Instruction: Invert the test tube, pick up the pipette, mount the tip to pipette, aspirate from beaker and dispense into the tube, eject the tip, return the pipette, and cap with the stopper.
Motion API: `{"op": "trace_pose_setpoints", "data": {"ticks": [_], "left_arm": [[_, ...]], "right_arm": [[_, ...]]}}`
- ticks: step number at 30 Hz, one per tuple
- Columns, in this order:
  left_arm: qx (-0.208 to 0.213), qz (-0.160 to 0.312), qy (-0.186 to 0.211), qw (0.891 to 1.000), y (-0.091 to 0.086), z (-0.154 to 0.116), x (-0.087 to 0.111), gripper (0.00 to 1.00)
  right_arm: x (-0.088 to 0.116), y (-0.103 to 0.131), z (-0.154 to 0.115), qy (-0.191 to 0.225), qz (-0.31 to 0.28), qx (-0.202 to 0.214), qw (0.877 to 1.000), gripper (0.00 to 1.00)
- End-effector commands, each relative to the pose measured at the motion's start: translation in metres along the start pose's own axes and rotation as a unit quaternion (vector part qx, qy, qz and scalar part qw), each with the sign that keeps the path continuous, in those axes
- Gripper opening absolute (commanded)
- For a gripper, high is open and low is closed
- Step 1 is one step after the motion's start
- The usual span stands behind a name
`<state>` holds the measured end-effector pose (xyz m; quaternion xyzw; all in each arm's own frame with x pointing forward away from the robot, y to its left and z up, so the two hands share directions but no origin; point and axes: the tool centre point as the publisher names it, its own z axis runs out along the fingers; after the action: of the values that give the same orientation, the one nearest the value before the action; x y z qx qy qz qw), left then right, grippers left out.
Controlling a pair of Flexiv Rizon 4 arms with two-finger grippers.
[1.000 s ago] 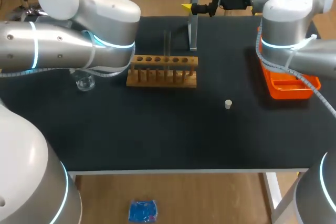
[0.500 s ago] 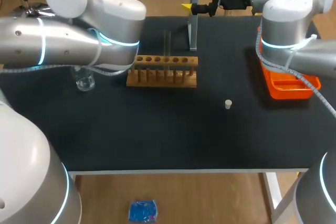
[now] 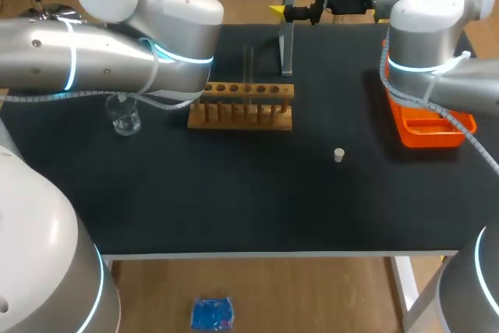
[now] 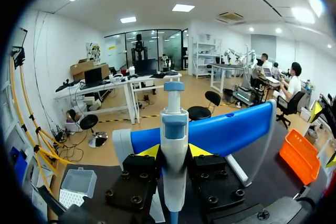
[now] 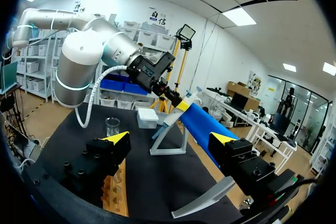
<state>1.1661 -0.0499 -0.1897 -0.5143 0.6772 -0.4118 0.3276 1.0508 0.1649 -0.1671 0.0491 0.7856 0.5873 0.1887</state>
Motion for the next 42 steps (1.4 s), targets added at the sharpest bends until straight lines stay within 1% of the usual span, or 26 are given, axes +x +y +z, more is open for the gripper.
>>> {"op": "trace_pose_setpoints", "data": {"ticks": [1, 21, 30, 31, 32, 33, 34, 35, 36, 37, 42], "left_arm": [[-0.008, -0.002, -0.006, 1.000, -0.003, 0.004, 0.002, 0.00], [-0.025, -0.013, -0.012, 1.000, 0.009, 0.012, 0.000, 0.00], [-0.026, -0.018, -0.004, 1.000, 0.012, 0.013, 0.004, 0.00], [-0.025, -0.018, -0.003, 1.000, 0.012, 0.013, 0.005, 0.09], [-0.025, -0.019, -0.002, 1.000, 0.013, 0.013, 0.006, 0.31], [-0.025, -0.019, -0.002, 1.000, 0.013, 0.012, 0.006, 0.44], [-0.025, -0.019, 0.000, 1.000, 0.013, 0.012, 0.007, 0.50], [-0.024, -0.020, 0.000, 1.000, 0.013, 0.012, 0.008, 0.75], [-0.024, -0.021, 0.001, 0.999, 0.014, 0.011, 0.008, 0.95], [-0.024, -0.021, 0.001, 0.999, 0.014, 0.011, 0.009, 1.00], [-0.020, -0.024, 0.001, 0.999, 0.014, 0.005, 0.010, 1.00]], "right_arm": [[0.000, 0.000, 0.000, 0.000, 0.000, 0.001, 1.000, 1.00], [0.000, 0.000, 0.000, 0.000, 0.000, 0.001, 1.000, 1.00], [0.000, 0.000, 0.000, 0.000, 0.000, 0.001, 1.000, 1.00], [0.000, 0.000, 0.000, 0.000, 0.000, 0.001, 1.000, 1.00], [0.000, 0.000, 0.000, 0.000, 0.000, 0.001, 1.000, 1.00], [0.000, 0.000, 0.000, 0.000, 0.000, 0.001, 1.000, 1.00], [0.000, 0.000, 0.000, 0.000, 0.000, 0.001, 1.000, 1.00], [0.000, 0.000, 0.000, 0.000, 0.000, 0.001, 1.000, 1.00], [0.000, 0.000, 0.000, 0.000, 0.000, 0.001, 1.000, 1.00], [0.000, 0.000, 0.000, 0.000, 0.000, 0.001, 1.000, 1.00], [0.000, 0.000, 0.000, 0.000, 0.000, 0.001, 1.000, 1.00]]}}
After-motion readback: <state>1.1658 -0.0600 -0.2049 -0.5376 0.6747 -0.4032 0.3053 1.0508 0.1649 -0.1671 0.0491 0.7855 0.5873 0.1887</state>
